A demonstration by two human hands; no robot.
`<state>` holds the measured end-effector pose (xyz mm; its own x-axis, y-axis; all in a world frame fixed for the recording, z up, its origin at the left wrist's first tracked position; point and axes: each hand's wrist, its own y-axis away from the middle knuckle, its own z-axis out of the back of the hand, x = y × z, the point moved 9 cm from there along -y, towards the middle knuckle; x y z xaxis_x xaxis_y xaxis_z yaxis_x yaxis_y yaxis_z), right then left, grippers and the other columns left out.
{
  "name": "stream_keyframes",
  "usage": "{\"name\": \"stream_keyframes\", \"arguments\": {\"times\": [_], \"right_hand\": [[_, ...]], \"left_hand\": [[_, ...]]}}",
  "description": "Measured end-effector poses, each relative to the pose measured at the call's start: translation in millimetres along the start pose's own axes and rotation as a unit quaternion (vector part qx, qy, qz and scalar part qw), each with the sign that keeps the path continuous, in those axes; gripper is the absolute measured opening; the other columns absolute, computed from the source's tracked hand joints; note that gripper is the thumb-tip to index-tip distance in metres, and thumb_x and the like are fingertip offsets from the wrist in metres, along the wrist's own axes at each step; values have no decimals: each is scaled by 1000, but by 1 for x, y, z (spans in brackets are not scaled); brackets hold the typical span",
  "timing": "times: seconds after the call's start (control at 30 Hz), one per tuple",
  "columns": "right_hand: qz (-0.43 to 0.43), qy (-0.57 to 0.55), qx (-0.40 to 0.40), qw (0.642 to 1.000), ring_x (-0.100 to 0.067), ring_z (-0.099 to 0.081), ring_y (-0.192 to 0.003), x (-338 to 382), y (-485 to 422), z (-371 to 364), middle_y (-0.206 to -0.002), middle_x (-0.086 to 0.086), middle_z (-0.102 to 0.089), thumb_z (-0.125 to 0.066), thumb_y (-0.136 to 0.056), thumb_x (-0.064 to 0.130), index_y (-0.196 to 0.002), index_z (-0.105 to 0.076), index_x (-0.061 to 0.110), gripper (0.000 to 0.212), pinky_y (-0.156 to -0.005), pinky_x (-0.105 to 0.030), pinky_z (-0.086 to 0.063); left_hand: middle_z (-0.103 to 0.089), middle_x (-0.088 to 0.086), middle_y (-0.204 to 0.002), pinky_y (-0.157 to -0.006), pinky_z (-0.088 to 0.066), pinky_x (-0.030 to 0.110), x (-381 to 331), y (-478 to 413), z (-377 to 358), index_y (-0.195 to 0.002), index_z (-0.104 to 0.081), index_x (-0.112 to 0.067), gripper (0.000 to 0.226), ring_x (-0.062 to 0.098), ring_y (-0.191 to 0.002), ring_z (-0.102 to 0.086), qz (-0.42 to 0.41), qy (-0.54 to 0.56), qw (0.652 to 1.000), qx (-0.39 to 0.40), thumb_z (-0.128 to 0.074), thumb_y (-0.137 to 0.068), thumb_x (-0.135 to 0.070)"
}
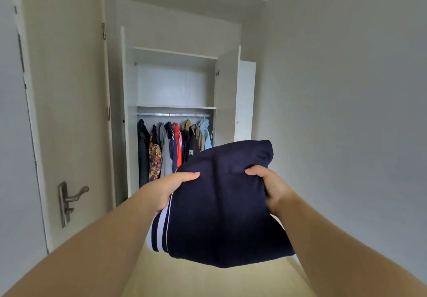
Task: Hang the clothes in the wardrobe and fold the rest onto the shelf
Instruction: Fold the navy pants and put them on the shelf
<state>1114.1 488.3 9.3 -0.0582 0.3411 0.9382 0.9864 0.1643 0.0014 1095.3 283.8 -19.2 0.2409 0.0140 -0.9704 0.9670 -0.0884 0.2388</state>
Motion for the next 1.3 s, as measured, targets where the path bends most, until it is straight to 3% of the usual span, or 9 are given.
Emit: {"name": "stream_keyframes", "arguments": {"times": [0.1,0.27,0.5,0.7,0.87,0.97,1.03,1.2,1.3], "right_hand": [[-26,1,24,999,-21,-69,-65,-17,-47,-24,-75,-6,-71,-48,-79,5,-87,-66,10,20,-61,-26,-51],[-26,19,35,999,-25,-68,-63,-25,-114,-60,-72,-7,-72,-44,-75,4,-83,-68,8,25,-61,-27,-48],[-27,-39,109,993,-26,-66,-66,-36,-216,-114,-73,-10,-67,-38,-76,6,-68,-67,7,30,-69,-31,-47],[-23,-78,197,977,-21,-63,-56,-46,-339,-128,-58,-8,-60,-37,-79,5,-57,-64,10,35,-55,-29,-52],[-1,-79,196,978,-15,-64,-50,-38,-480,-103,-52,-4,-61,-30,-89,1,-76,-54,7,28,-46,-23,-50],[-3,-100,182,978,-14,-59,-39,-14,-560,-89,-43,-3,-57,-30,-86,0,-50,-60,8,47,-37,-21,-47],[-20,-116,173,978,-16,-58,-38,-3,-607,-82,-42,-4,-54,-33,-77,3,-36,-56,11,47,-40,-22,-48],[-42,-53,79,995,-26,-57,-65,-1,-696,-51,-61,-6,-65,-41,-74,7,-72,-64,9,24,-62,-29,-45],[-58,-24,69,996,-28,-62,-81,-4,-726,-32,-81,-8,-72,-45,-80,15,-96,-65,13,26,-63,-32,-47]], "left_hand": [[-71,8,-104,-75,-49,35,3,-27,38,-114,-63,-11,50,25,-96,-66,9,29,999,-12,-76,-71,-32],[-72,6,-102,-70,-50,35,4,-67,87,-111,-65,-15,60,24,-90,-70,-22,113,993,-1,-77,-55,-32],[-73,2,-99,-69,-50,32,-15,-134,140,-84,-78,-20,22,18,-86,-71,-108,181,977,18,-71,-64,-24],[-71,8,-104,-72,-51,37,-34,-242,168,-93,-75,-15,36,25,-87,-70,-111,183,977,-12,-66,-62,-31],[-72,9,-102,-71,-52,36,-70,-368,175,-91,-76,-15,35,25,-85,-71,-114,172,978,-40,-65,-63,-31],[-73,10,-97,-71,-49,39,-112,-436,174,-85,-77,-13,26,27,-80,-71,-114,160,979,-55,-75,-60,-22],[-73,9,-94,-70,-50,38,-136,-476,176,-80,-78,-15,30,25,-79,-72,-119,153,978,-70,-74,-57,-32],[-73,9,-96,-59,-57,31,-162,-544,185,-82,-78,-15,31,24,-80,-72,-128,176,972,-89,-71,-60,-35],[-72,10,-100,-69,-54,35,-176,-578,191,-99,-72,-12,44,25,-83,-71,-132,171,970,-114,-74,-59,-32]]}}
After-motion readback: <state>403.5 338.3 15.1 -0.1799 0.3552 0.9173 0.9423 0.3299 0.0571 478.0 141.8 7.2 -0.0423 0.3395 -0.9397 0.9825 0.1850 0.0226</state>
